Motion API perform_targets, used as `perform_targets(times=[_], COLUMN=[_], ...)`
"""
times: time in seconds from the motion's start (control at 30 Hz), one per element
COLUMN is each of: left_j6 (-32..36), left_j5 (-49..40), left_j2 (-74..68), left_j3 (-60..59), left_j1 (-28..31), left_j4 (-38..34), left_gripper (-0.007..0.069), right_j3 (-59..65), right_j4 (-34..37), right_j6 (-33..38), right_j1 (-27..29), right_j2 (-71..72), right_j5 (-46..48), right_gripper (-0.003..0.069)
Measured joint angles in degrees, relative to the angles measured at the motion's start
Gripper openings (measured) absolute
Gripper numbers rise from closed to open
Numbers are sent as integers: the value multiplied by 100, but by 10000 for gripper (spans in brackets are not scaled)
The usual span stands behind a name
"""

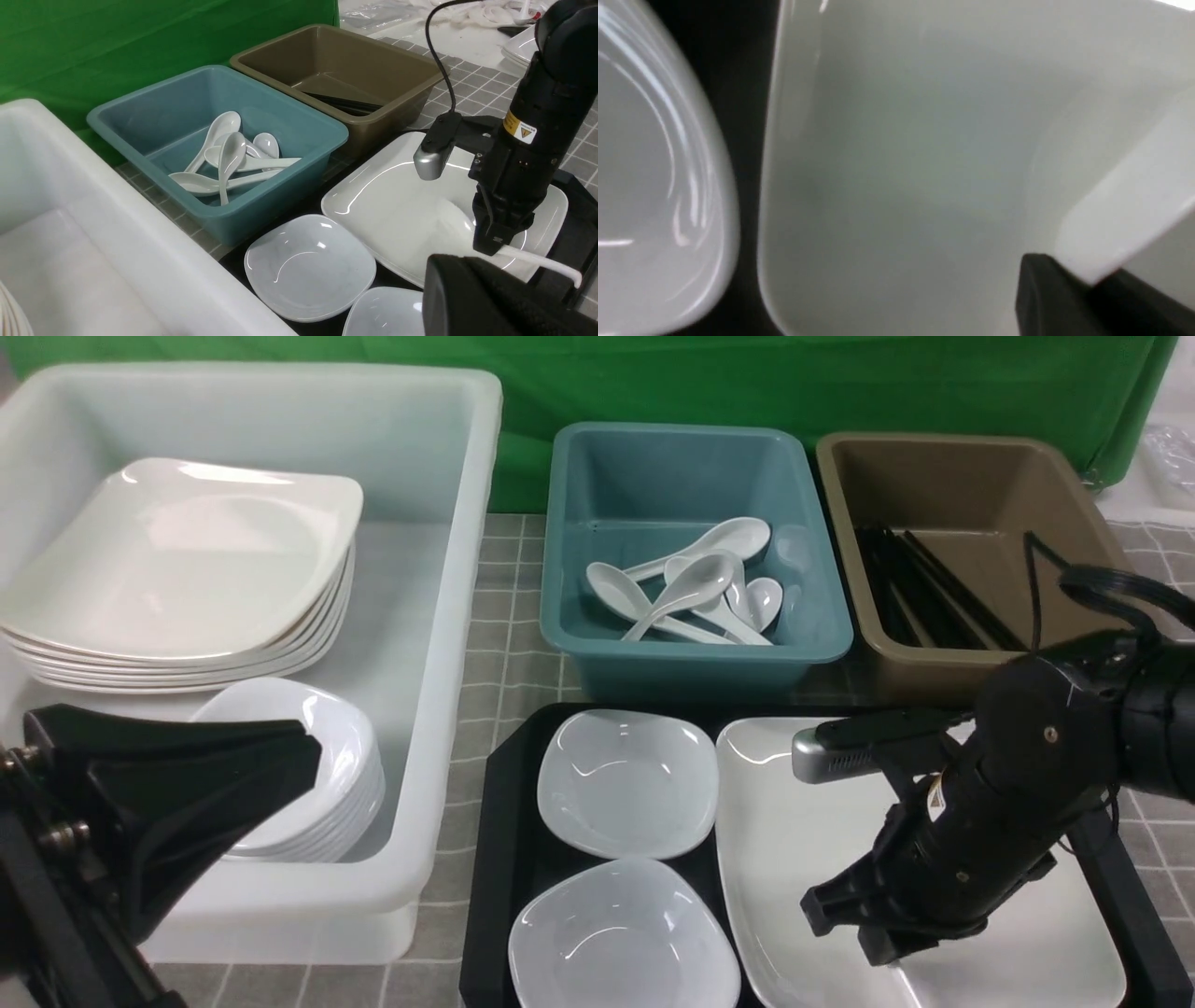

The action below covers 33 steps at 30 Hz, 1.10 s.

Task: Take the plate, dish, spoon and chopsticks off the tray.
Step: Use the right arm to grab a soup spoon from the plate, then use the right arm to put the soup spoon into the small storage box in the middle

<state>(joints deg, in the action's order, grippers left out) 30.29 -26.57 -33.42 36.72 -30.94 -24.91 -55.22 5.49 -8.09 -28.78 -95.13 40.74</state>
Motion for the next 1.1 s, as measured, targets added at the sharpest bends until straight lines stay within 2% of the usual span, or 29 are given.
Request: perform_targets(times=[0.17, 0.37, 0.63, 0.73, 0.8, 0.87, 0.97, 1.03, 1.1], left_j6=[0, 5, 5, 5, 5, 5, 5, 5, 5], left_j5=[127, 543, 607, 611, 611, 611, 560, 506, 474], left_j2=[0, 0, 0, 0, 0, 0, 0, 0, 0], left_j3=[0, 0, 0, 0, 0, 0, 0, 0, 0], left_j1=[0, 0, 0, 0, 0, 0, 0, 0, 0], left_j4=[0, -20, -43, -47, -47, -47, -47, -47, -47], left_gripper=[6, 6, 6, 6, 6, 6, 6, 6, 6], right_j3=[-577, -1581, -3347, -4039, -4312, -4539, -4675, -4696, -4739], right_j4=[7, 47, 59, 59, 59, 59, 59, 52, -3], right_j6=[177, 490, 765, 753, 748, 748, 755, 760, 809], right_j1=[0, 100, 668, 818, 865, 896, 948, 973, 978], right_j2=[311, 514, -535, -1460, -1849, -2257, -2589, -2577, -2499], right_j5=[615, 413, -1089, -2104, -2360, -2431, -2135, -1792, -1502], right_gripper=[61, 59, 59, 63, 80, 139, 314, 400, 441])
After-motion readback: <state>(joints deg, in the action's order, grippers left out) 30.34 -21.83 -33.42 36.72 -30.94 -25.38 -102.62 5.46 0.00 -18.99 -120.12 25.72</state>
